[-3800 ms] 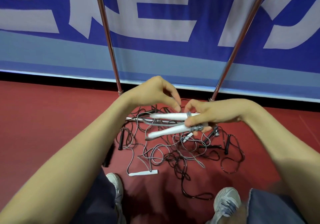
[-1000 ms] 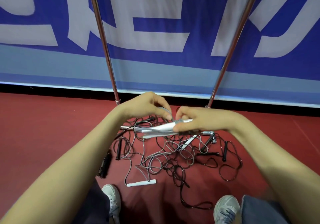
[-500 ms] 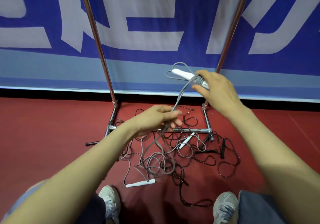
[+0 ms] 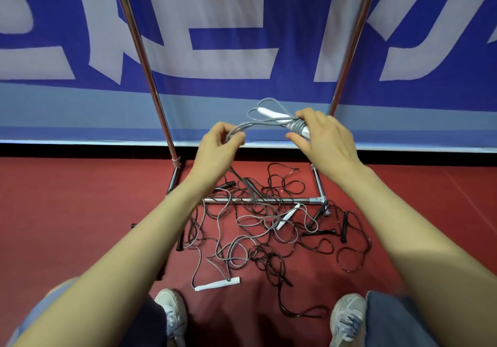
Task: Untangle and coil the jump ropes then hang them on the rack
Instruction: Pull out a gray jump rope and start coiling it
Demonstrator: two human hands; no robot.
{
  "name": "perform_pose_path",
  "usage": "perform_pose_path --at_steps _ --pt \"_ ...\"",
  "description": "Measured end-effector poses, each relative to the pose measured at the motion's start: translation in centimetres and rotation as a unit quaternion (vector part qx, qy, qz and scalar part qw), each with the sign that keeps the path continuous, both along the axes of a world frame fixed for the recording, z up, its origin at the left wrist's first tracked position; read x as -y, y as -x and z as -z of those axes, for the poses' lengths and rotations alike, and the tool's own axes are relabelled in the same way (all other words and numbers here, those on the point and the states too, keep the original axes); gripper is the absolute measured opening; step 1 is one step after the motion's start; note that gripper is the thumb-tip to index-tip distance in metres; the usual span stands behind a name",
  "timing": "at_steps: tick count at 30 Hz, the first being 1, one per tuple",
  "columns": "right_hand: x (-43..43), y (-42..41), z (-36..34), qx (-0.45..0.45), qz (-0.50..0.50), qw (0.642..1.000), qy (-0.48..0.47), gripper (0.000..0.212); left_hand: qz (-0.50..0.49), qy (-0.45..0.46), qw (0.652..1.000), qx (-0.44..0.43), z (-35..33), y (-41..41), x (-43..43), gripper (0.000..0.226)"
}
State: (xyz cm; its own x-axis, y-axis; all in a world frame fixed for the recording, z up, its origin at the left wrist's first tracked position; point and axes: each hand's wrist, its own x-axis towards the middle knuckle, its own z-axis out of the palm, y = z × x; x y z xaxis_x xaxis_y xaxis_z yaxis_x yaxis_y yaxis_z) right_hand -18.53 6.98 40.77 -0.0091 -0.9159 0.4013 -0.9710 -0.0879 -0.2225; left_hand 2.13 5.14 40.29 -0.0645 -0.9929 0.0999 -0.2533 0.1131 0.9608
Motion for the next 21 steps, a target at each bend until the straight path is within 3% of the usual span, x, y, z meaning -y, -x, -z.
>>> perform_pose_path --at_steps 3,8,12,17,21 --pt "0.2 0.4 0.0 0.002 0.025 1.000 0.003 0.044 0.058 -0.087 0.990 -0.097 -0.2 0.0 0.2 0.039" --pt "0.3 0.0 0.3 0.008 0.014 1.000 -0.008 0.047 0.085 -0.162 0.962 -0.201 -0.8 -0.1 0.0 0.013" --pt "0.3 0.0 -0.1 0.119 -0.009 0.993 0.001 0.044 0.098 -0.211 0.962 -0.143 -0.1 -0.2 -0.5 0.010" --pt "0.0 -0.4 -0.4 0.320 -0.081 0.943 -0.041 0.030 0.089 -0.089 0.990 -0.061 1.1 -0.1 -0.2 0.014" --pt "0.2 -0.9 -0.7 0.431 -0.097 0.896 -0.050 0.017 0.093 0.012 0.994 0.049 1.6 0.6 -0.5 0.022"
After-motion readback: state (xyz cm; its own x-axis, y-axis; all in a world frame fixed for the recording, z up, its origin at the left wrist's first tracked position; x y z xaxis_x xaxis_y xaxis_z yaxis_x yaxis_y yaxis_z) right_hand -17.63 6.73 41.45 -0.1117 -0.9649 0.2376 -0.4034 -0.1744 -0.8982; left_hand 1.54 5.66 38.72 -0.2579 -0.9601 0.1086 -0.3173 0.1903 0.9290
